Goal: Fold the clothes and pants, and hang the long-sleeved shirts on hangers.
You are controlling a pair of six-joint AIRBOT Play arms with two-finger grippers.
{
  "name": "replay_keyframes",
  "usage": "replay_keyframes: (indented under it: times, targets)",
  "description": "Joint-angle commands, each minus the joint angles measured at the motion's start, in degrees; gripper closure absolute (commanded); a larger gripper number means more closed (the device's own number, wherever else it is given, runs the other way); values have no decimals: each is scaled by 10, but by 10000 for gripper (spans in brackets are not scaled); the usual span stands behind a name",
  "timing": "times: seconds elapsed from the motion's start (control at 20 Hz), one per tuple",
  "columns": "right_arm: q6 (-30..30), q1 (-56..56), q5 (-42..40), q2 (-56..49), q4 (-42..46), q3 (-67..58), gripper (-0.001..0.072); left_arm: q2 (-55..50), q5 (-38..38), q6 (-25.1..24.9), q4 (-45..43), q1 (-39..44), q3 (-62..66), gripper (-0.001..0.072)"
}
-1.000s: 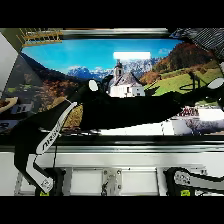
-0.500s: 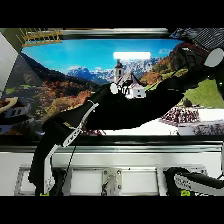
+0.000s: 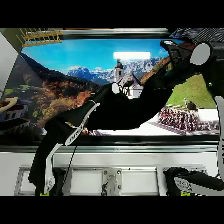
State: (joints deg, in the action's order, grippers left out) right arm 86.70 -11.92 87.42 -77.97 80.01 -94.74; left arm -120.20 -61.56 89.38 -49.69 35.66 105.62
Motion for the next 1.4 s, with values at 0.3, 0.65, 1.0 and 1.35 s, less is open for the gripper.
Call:
replay_keyframes:
  times: [0.3,0.65,1.0,1.35]
  targets:
    - [81,-141,-66,-42,-7,-2,695,161,-44,4,-101,-188,1,698]
    - [141,-314,-312,-193,-57,-2,672,268,-116,-12,-108,-348,1,699]
    - [101,-335,-464,-209,-151,11,36,330,-118,-25,-108,-402,-39,698]
    - [30,-92,-344,2,-93,315,36,448,-50,-58,-107,-362,-318,698]
